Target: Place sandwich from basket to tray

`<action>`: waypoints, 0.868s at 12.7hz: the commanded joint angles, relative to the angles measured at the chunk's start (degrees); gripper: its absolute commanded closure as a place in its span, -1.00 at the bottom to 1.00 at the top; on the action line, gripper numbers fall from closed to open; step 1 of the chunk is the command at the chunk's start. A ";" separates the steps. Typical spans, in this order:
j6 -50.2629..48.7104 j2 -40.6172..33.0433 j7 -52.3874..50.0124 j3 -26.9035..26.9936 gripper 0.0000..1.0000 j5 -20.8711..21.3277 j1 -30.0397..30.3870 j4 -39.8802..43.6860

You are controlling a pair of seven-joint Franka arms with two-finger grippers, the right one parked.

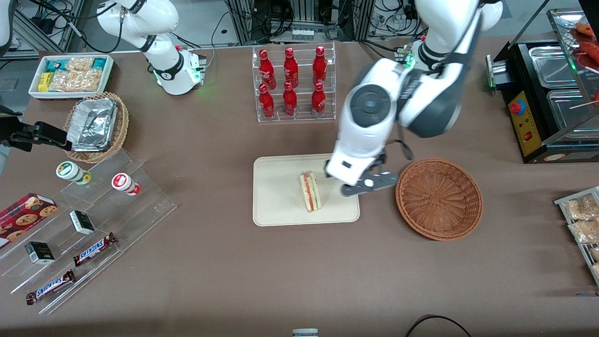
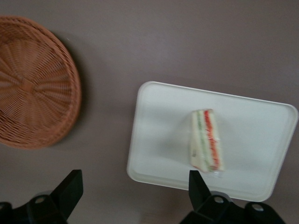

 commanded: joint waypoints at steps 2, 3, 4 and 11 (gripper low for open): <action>0.49 -10.31 14.60 -0.25 -1.00 -0.50 7.07 -12.31; 0.49 -12.50 18.56 -0.25 -1.00 -0.50 8.83 -14.51; 0.41 -14.18 21.99 -0.25 -1.00 -0.32 10.59 -15.92; -7.58 -22.80 38.27 -7.50 -1.00 -0.05 27.08 -17.34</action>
